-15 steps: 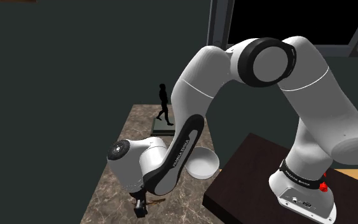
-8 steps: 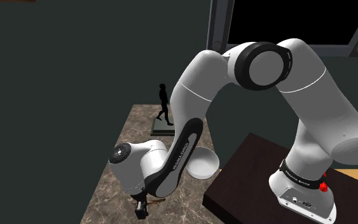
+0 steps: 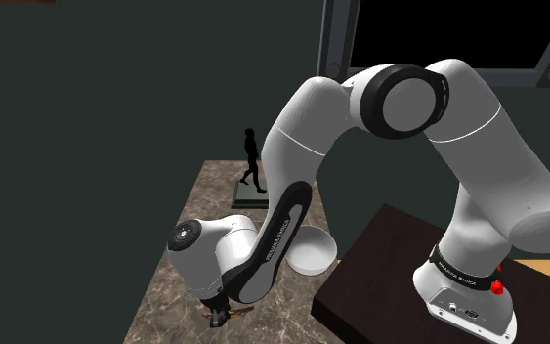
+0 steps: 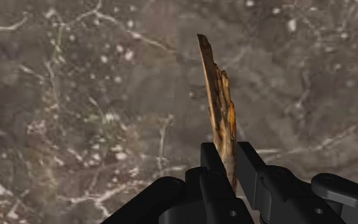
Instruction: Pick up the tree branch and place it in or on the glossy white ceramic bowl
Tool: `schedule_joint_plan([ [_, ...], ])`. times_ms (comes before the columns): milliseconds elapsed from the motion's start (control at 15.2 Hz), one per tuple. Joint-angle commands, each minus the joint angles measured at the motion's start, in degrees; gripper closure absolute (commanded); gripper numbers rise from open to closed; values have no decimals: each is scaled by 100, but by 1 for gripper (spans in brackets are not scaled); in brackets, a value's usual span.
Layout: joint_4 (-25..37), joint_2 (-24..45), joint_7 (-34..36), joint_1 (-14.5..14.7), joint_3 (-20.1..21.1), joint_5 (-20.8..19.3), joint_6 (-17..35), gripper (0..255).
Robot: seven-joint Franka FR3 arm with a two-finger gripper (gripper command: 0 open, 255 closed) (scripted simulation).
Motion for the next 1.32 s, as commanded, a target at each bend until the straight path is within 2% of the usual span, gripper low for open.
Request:
schedule_joint_plan([
  [0,-1,2,0,-1,-2,0,-1,255],
  [198,-2,2,0,-1,-2,-1,0,255],
  [1254,-347,-1036,-291,-298,399,426,-679,255],
])
